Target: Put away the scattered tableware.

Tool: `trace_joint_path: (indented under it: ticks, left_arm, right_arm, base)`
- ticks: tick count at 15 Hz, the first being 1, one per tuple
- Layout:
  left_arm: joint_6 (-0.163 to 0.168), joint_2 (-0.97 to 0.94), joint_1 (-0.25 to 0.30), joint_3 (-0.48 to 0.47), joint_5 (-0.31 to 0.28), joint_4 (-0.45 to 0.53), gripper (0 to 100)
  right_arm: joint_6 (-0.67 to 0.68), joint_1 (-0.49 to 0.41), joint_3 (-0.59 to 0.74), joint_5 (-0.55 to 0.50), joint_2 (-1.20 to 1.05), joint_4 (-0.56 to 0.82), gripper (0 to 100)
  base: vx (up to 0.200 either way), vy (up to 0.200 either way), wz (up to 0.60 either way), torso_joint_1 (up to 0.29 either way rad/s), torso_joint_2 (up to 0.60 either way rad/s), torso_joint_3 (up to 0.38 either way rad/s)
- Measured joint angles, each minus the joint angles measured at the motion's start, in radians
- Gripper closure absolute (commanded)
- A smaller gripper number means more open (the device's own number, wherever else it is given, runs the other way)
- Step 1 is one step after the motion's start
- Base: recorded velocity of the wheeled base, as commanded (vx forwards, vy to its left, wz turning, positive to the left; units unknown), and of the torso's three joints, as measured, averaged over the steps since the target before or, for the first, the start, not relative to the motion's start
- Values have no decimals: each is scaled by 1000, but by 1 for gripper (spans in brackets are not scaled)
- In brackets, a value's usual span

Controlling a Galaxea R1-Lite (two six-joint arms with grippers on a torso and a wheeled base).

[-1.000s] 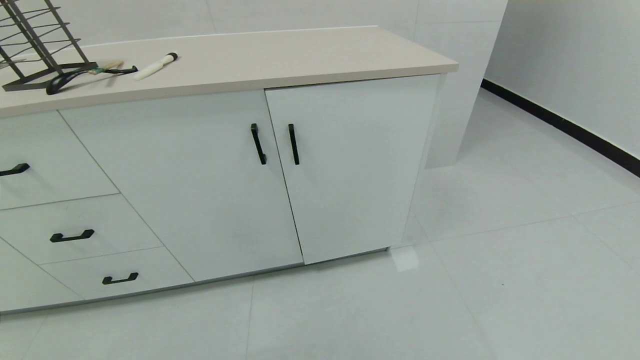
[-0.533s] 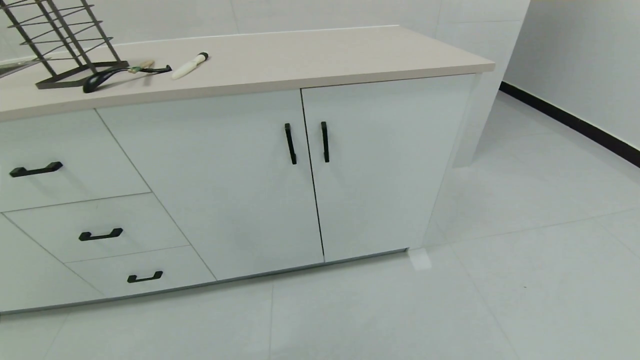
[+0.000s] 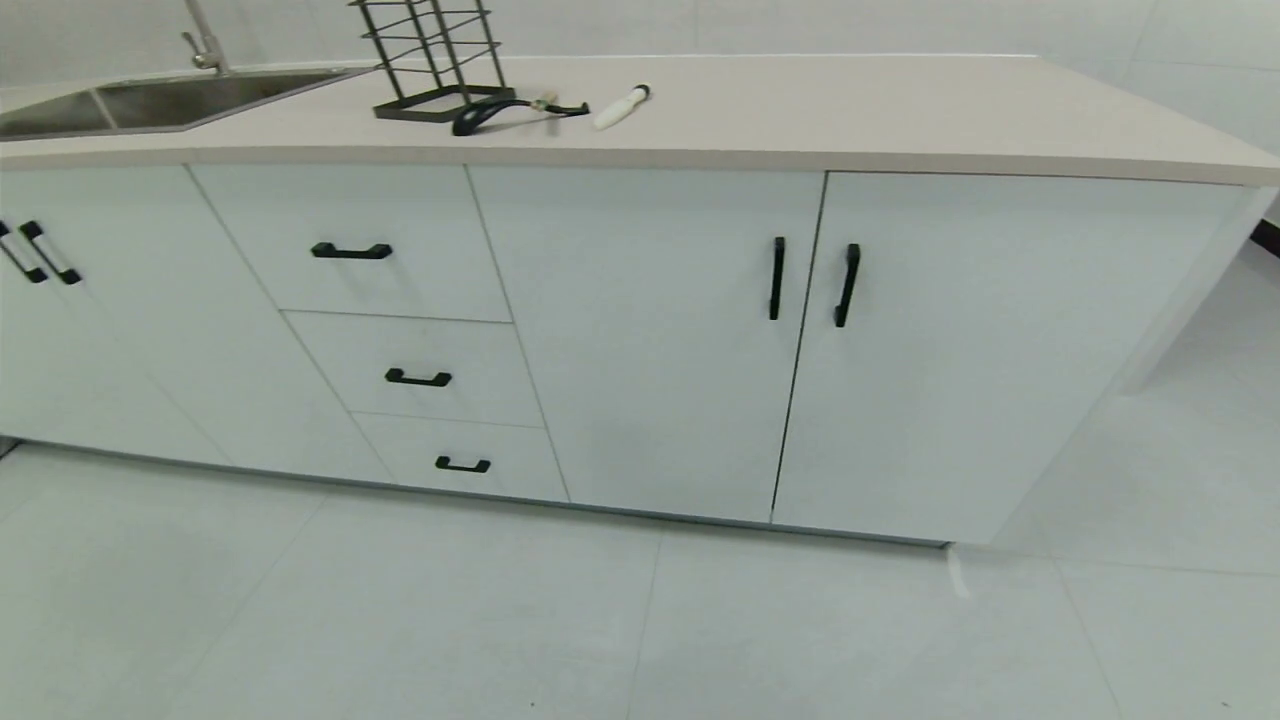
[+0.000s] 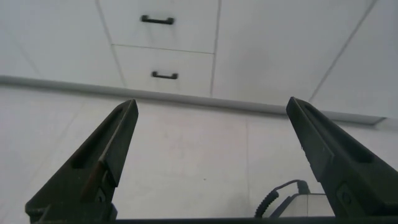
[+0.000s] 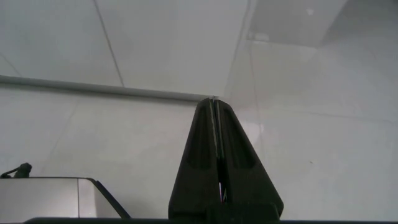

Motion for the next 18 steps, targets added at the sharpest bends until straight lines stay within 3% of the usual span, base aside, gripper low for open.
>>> trace_joint_path:
  ticks: [18]
  left_arm:
    - [-1, 0, 0, 0, 3, 0, 0]
  right_arm:
    - [26, -1, 0, -3, 1, 1, 100]
  base:
    - [200, 200, 0, 2, 4, 1]
